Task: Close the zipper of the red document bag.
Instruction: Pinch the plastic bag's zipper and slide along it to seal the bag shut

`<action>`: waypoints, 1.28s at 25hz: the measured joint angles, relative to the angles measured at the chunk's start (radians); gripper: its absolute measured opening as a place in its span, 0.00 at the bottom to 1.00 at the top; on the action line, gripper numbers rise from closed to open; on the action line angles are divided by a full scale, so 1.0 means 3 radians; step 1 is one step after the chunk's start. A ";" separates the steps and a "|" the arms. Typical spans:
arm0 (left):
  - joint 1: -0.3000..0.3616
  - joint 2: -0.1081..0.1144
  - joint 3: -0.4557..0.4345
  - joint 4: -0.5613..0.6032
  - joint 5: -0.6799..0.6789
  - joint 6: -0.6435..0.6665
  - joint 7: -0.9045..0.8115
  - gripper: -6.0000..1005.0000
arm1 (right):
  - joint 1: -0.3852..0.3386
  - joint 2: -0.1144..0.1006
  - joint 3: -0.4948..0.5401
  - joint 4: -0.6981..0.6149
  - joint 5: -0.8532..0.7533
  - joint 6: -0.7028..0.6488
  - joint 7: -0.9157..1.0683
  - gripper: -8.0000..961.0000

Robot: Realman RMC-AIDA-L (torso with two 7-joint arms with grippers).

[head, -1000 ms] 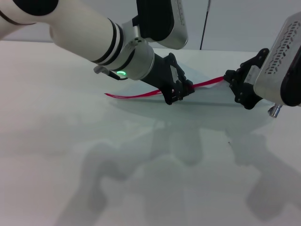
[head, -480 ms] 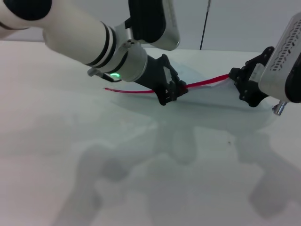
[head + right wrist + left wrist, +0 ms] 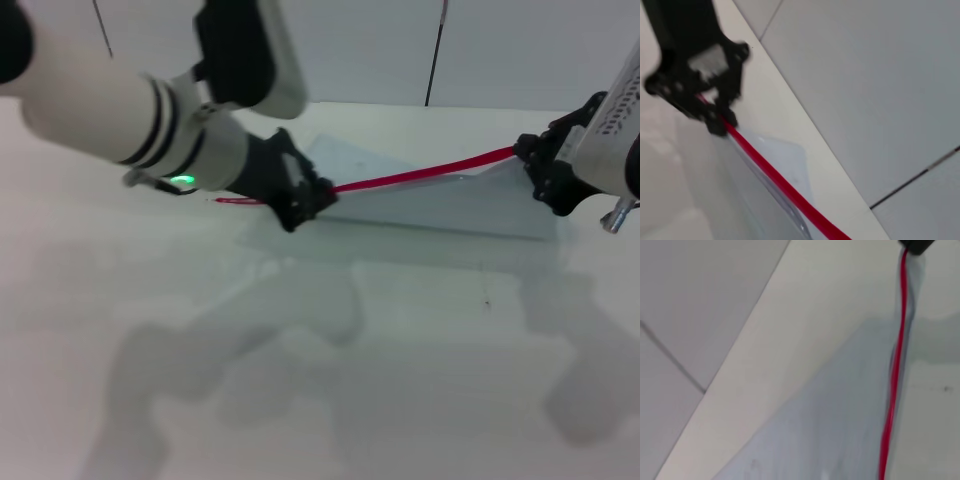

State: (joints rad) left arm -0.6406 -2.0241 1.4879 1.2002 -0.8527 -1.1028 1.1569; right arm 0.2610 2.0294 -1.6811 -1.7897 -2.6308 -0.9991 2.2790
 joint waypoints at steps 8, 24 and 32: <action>0.0376 0.0011 -0.0311 0.0124 0.0009 -0.0033 0.0004 0.10 | -0.0008 0.0005 0.0129 0.0133 -0.0005 0.0063 0.0006 0.04; 0.0525 0.0019 -0.0521 0.0141 0.0009 -0.0041 0.0014 0.11 | -0.0020 0.0005 0.0208 0.0206 0.0003 0.0146 0.0011 0.04; 0.0488 0.0001 -0.0803 0.0201 -0.0178 -0.0033 0.0031 0.12 | -0.0010 0.0005 0.0223 0.0237 -0.0015 0.0157 0.0040 0.04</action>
State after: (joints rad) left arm -0.4942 -2.0238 1.2471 1.2606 -0.9061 -1.1128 1.1664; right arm 0.2578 2.0310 -1.6142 -1.7187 -2.6353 -0.9519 2.2910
